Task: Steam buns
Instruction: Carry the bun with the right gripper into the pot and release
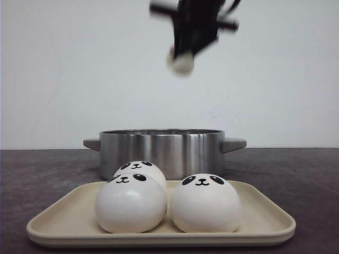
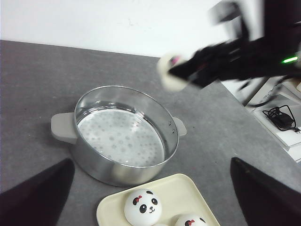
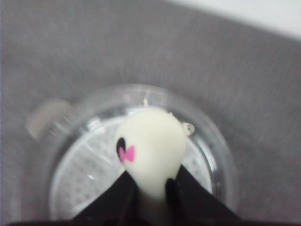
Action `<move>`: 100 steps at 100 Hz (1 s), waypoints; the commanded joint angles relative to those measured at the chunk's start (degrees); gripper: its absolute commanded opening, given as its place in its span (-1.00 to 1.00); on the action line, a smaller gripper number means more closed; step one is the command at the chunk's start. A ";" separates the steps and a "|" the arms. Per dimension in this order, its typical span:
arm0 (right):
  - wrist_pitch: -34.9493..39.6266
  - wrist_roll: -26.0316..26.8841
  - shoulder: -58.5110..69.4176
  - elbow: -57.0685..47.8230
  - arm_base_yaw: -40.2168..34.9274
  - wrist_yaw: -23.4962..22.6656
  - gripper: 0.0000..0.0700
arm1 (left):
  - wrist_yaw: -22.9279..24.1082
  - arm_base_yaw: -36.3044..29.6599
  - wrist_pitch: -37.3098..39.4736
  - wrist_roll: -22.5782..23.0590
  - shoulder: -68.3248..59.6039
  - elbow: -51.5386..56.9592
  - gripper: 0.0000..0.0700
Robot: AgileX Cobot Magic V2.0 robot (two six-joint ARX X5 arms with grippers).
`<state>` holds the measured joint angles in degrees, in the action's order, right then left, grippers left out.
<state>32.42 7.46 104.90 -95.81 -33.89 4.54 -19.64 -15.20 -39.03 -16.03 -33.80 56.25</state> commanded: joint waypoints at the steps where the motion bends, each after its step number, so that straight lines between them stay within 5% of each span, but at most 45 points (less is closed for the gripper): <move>1: -1.05 -2.08 4.07 -1.16 0.04 -0.02 -0.98 | 0.15 -0.20 -0.09 0.13 -0.26 1.03 0.82; 38: -2.67 -2.27 16.20 -1.16 1.95 0.11 -0.93 | 0.15 -0.20 -2.75 0.13 -0.26 1.03 0.82; 43: -2.91 -2.14 16.22 -1.16 1.95 0.17 -0.76 | 0.15 -0.22 -3.23 0.13 -0.26 1.03 0.82; 56: -3.56 -2.14 16.22 -1.18 1.95 0.22 0.04 | 0.15 -0.22 -3.87 0.13 -0.26 1.03 0.82; 63: -3.15 -2.10 16.22 -1.20 1.95 0.22 0.24 | 0.15 -0.22 -3.82 0.13 -0.26 1.03 0.82; 100: -0.70 -1.66 16.20 -4.90 2.25 0.50 0.25 | 0.13 -0.22 -3.45 -0.11 -0.26 1.03 0.82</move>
<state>31.86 5.78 120.29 -97.65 -31.44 4.75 -19.64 -15.20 -43.40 -16.05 -33.80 56.25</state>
